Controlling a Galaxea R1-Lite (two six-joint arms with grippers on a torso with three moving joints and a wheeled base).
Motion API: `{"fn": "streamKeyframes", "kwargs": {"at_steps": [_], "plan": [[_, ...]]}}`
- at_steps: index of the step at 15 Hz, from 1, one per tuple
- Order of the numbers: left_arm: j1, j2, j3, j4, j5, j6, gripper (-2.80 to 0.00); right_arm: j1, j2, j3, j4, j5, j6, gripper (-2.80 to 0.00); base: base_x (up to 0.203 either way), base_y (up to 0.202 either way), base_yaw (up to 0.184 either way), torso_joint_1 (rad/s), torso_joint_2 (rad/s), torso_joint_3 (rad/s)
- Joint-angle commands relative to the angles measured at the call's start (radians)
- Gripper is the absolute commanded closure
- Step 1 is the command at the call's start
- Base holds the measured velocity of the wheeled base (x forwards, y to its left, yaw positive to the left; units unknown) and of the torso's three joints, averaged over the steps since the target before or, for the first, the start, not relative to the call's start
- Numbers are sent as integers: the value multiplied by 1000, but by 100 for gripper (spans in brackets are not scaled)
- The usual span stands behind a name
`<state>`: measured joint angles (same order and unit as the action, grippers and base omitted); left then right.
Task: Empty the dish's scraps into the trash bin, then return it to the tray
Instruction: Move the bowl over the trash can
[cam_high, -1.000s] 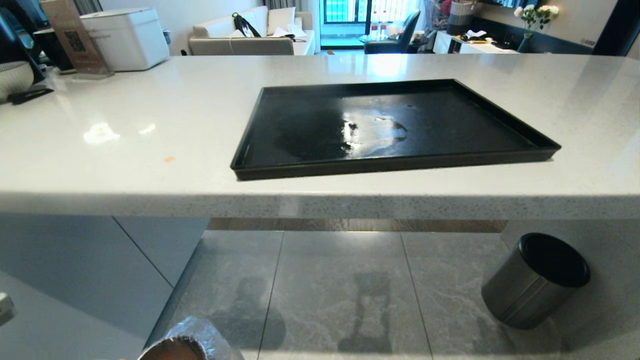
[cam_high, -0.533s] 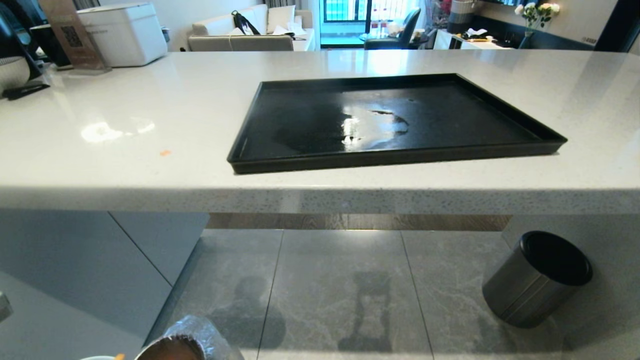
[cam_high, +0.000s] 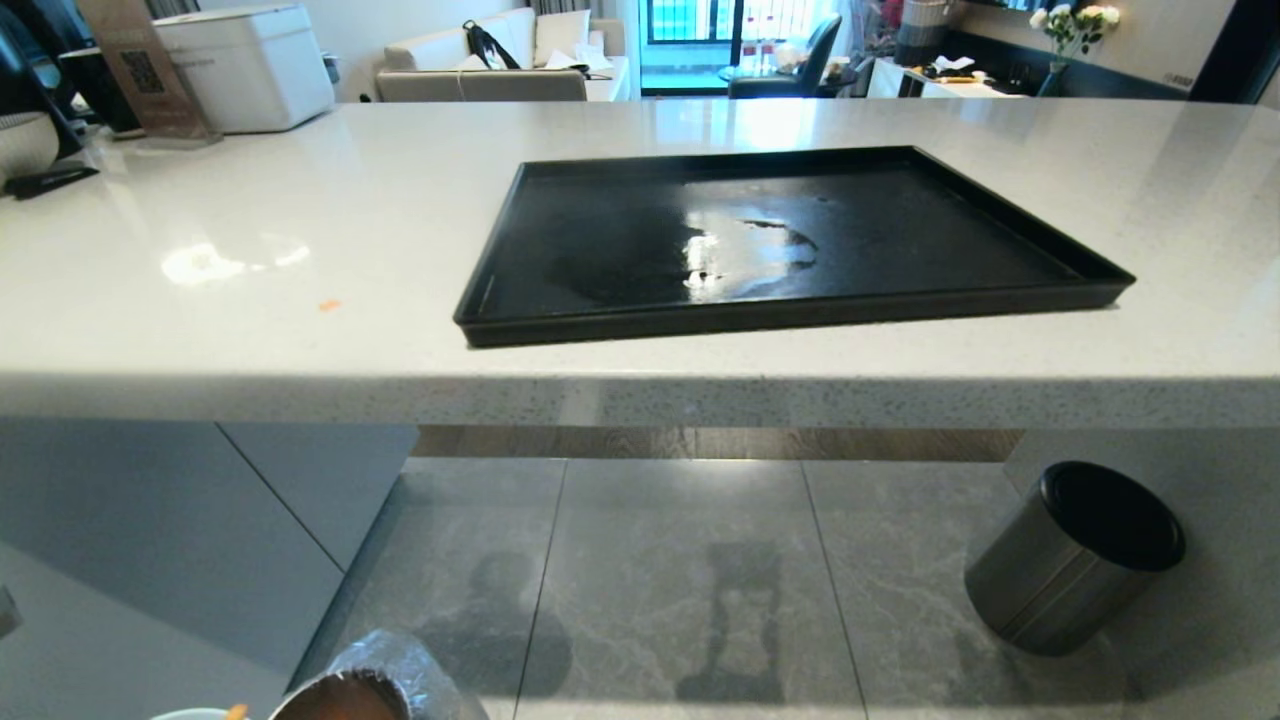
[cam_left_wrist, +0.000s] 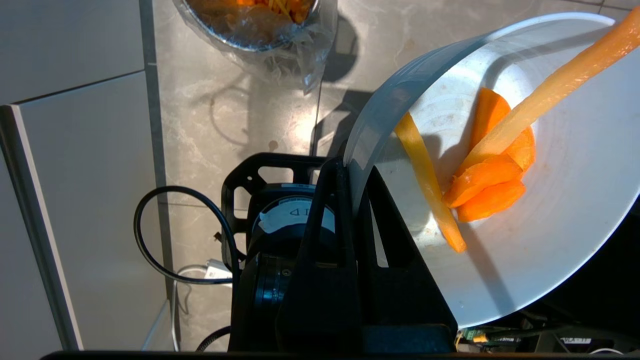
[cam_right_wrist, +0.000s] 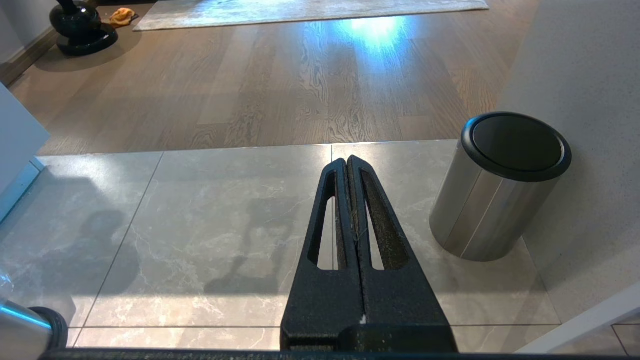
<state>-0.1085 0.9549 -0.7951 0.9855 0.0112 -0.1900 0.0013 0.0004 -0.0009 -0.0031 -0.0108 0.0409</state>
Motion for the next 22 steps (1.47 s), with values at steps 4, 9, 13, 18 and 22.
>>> {"fn": "streamKeyframes", "kwargs": {"at_steps": [4,9,13,18,22], "plan": [[-5,-5,-3,4,1,-2,0,0,0,-1,0,0,1,0,0,0,0,0,0,0],[-5,-13,-1,5,15,-2,0,0,0,1,0,0,1,0,0,0,0,0,0,0],[-5,-21,5,5,24,-2,0,0,0,0,0,0,1,0,-166,0,0,6,2,3],[-5,-24,17,8,24,-2,0,0,0,0,0,0,1,0,-194,0,-1,4,3,2],[-5,-25,20,5,23,-2,0,0,0,0,-1,0,1,0,-161,0,-1,1,2,4]]}}
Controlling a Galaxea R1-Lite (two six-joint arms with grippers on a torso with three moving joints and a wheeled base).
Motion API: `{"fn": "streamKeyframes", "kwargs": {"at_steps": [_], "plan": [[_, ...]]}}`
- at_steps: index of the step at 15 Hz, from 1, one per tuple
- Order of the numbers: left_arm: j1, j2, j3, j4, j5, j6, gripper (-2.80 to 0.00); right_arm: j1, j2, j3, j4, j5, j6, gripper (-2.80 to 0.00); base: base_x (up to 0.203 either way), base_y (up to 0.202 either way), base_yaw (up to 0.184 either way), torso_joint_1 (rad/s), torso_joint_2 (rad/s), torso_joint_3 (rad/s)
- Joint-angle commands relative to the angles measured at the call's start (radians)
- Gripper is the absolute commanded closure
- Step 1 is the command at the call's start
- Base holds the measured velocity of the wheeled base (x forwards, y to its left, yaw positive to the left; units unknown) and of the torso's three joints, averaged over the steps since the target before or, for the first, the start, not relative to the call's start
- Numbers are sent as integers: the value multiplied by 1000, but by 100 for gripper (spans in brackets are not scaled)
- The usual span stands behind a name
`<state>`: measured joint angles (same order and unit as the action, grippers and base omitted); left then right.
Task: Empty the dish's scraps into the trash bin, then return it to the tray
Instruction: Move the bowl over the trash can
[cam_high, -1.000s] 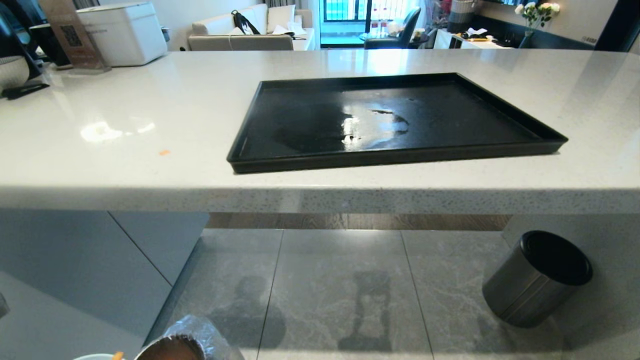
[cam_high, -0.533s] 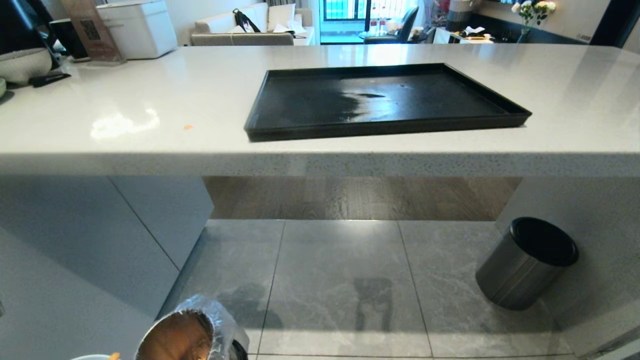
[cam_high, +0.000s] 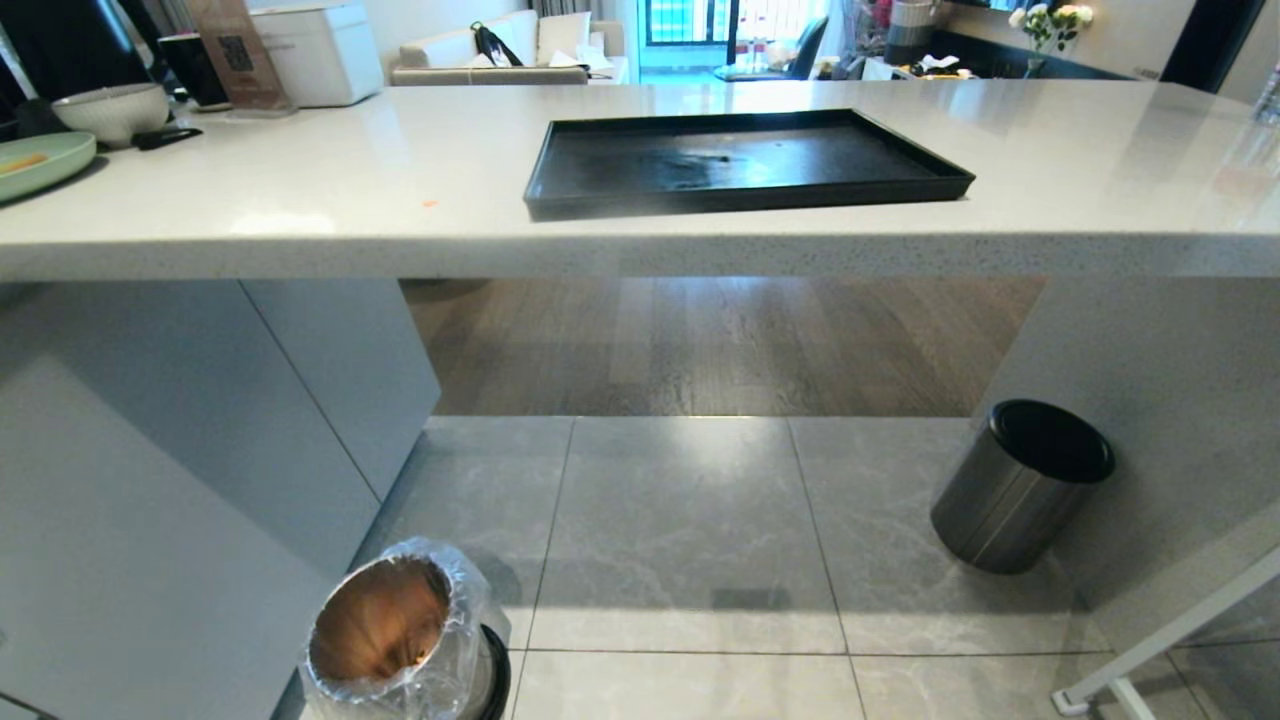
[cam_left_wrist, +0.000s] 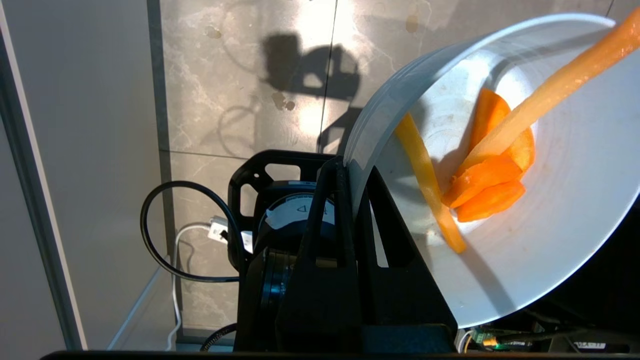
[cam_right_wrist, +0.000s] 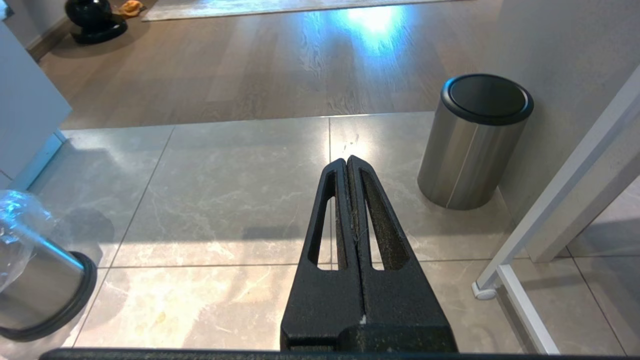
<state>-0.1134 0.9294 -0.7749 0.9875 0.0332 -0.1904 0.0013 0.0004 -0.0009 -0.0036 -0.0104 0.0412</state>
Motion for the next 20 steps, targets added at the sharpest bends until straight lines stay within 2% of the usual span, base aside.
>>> {"fn": "streamKeyframes", "kwargs": {"at_steps": [1,20], "plan": [[0,0,2,3,1,-3,0,0,0,0,1,0,0,0,0,0,0,0,0,0],[-52,-4,3,8,1,-4,0,0,0,-1,1,0,0,0,0,0,0,0,0,0]]}}
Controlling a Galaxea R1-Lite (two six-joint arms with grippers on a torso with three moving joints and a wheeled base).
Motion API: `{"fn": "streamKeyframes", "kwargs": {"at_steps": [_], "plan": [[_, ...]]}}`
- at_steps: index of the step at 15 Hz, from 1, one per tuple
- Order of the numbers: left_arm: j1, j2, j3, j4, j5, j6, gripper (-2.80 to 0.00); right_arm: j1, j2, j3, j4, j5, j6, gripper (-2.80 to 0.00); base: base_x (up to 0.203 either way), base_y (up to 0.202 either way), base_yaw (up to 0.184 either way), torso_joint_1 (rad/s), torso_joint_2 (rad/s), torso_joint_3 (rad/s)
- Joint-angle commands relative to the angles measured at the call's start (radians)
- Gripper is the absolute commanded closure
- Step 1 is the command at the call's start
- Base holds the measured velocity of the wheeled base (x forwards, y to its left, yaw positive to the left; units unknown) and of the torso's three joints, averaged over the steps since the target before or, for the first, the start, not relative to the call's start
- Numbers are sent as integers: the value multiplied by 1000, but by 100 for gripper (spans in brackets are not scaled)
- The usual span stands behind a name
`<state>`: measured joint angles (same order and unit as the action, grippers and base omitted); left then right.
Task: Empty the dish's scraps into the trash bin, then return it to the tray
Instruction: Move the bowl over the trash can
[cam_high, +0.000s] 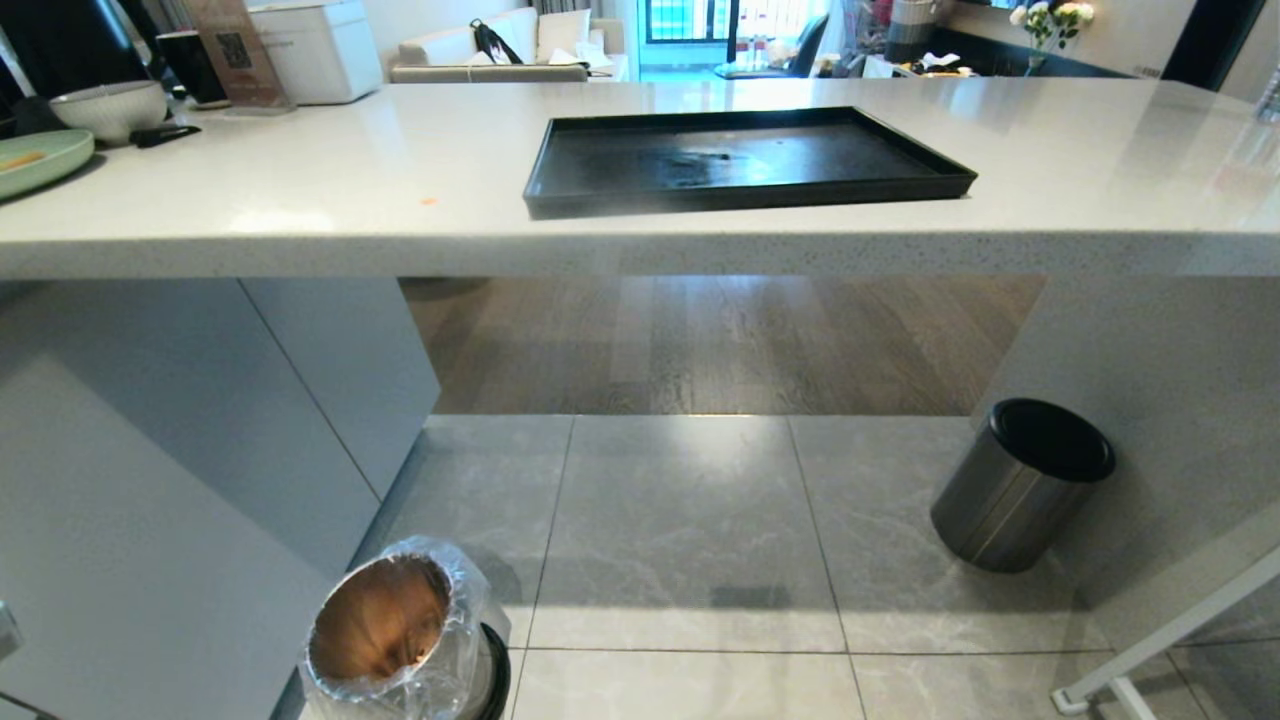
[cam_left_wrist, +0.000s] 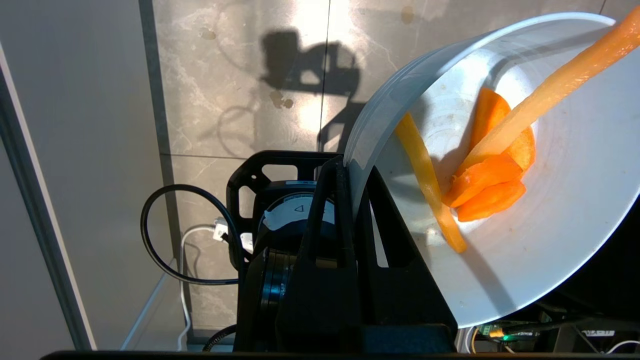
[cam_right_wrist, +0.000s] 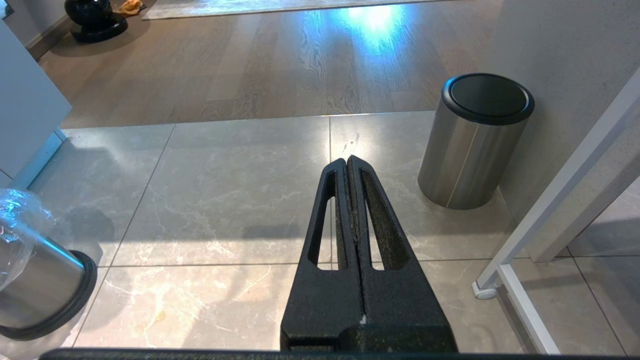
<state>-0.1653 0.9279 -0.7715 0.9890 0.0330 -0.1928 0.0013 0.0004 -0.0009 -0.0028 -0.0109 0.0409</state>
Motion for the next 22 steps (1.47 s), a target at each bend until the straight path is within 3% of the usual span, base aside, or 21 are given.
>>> {"fn": "streamKeyframes", "kwargs": {"at_steps": [1,11,22], "plan": [[0,-4,0,7,1,-2,0,0,0,1,0,0,1,0,0,0,0,0,0,0],[-5,-18,0,8,1,0,0,0,0,0,0,0,1,0,0,-1,6,1,0,0],[-23,-40,9,7,2,1,0,0,0,0,0,0,1,0,0,-6,149,4,3,2]]}}
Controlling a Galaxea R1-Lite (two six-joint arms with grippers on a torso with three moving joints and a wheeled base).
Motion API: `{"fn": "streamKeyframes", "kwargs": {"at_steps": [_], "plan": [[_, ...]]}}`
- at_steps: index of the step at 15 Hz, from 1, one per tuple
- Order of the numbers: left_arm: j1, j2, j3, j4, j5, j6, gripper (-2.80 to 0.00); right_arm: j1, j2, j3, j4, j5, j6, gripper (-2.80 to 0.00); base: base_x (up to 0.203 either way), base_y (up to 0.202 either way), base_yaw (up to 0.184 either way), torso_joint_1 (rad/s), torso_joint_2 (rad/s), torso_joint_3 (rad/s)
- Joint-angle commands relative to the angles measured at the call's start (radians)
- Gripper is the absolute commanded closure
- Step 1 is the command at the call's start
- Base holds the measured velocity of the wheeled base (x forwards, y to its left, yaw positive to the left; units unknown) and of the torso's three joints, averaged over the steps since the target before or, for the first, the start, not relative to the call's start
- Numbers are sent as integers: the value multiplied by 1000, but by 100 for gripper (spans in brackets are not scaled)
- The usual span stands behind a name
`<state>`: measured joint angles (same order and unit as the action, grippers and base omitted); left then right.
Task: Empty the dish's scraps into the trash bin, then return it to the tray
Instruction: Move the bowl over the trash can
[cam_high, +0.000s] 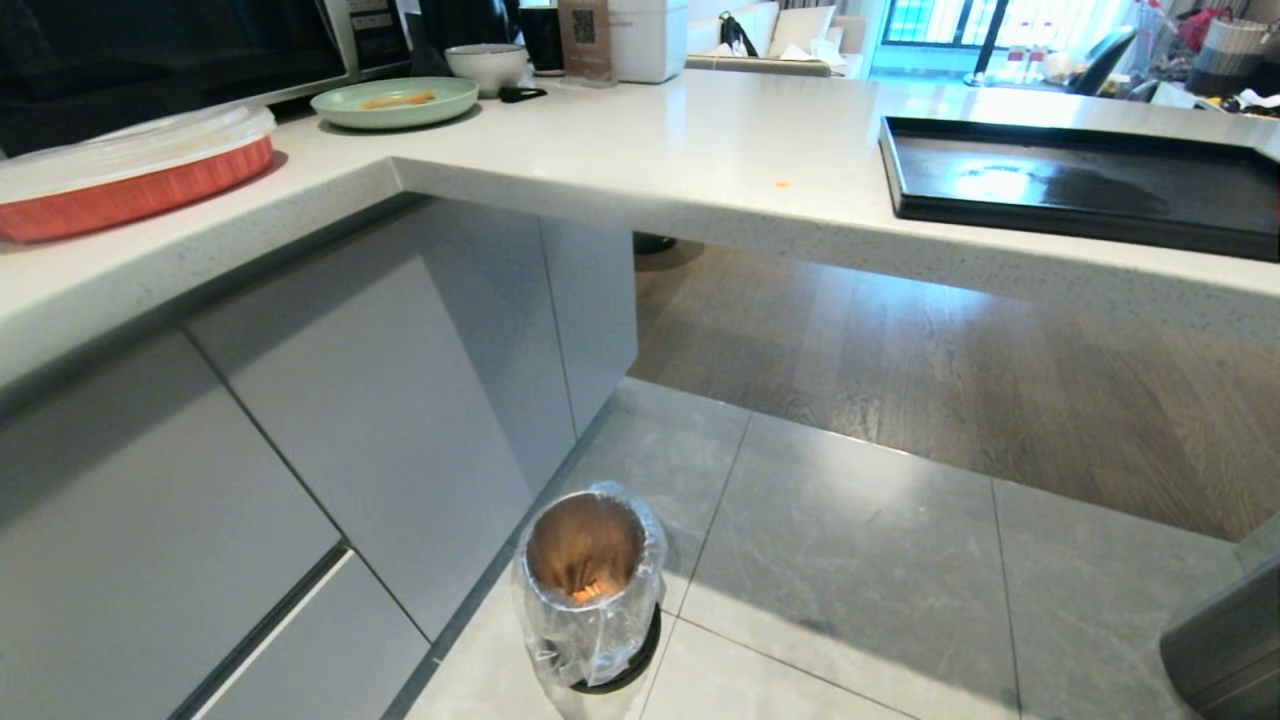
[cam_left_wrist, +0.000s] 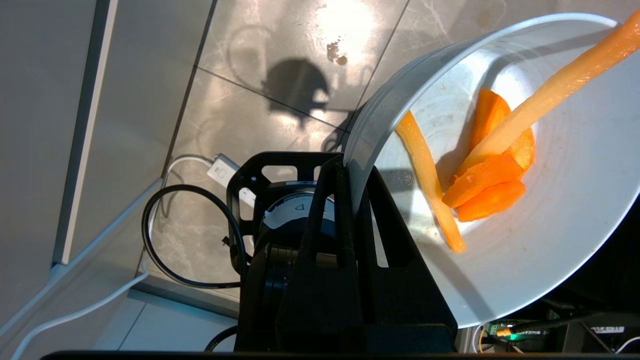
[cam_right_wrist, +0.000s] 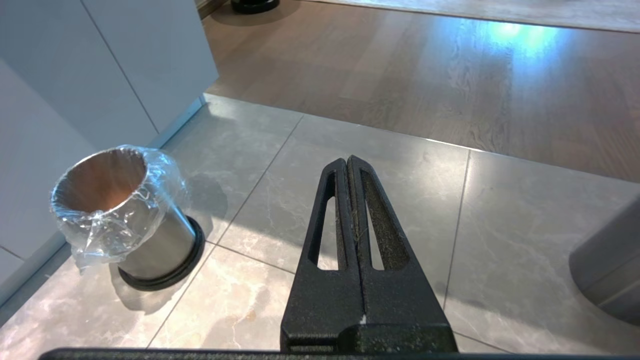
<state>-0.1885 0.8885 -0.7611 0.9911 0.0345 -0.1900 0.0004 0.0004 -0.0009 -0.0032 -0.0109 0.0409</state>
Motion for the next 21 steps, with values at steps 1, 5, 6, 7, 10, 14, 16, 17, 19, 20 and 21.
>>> {"fn": "streamKeyframes", "kwargs": {"at_steps": [1,5,6,7,10,14,16,17,19,20,21], "plan": [[-2,-2,-1,3,1,1,0,1,0,1,0,0,1,0,0,0,0,0,0,0],[-4,-8,-9,1,0,2,0,1,0,0,-1,0,1,0,0,0,0,0,0,0],[-6,-16,-7,1,0,2,0,1,0,-1,0,0,1,0,0,0,0,0,0,0],[-8,-25,-6,1,-1,4,0,1,0,0,0,0,1,0,0,0,0,0,0,0],[-10,-46,-3,3,1,3,0,1,0,-1,0,0,1,0,0,0,0,0,0,0],[-49,-74,0,3,1,2,0,1,0,1,0,0,1,0,0,0,0,0,0,0],[-51,-77,8,4,1,1,0,1,0,0,0,0,1,0,0,0,0,0,0,0],[-56,-86,11,5,1,3,0,1,0,-1,0,0,1,0,0,0,0,0,0,0],[-78,-104,22,6,1,3,0,1,0,1,0,0,1,0,0,0,0,0,0,0],[-87,-114,30,6,1,3,0,1,0,-1,0,0,1,0,0,0,0,0,0,0],[-94,-124,37,7,1,3,0,1,0,-1,0,0,1,0,0,0,0,0,0,0]]}}
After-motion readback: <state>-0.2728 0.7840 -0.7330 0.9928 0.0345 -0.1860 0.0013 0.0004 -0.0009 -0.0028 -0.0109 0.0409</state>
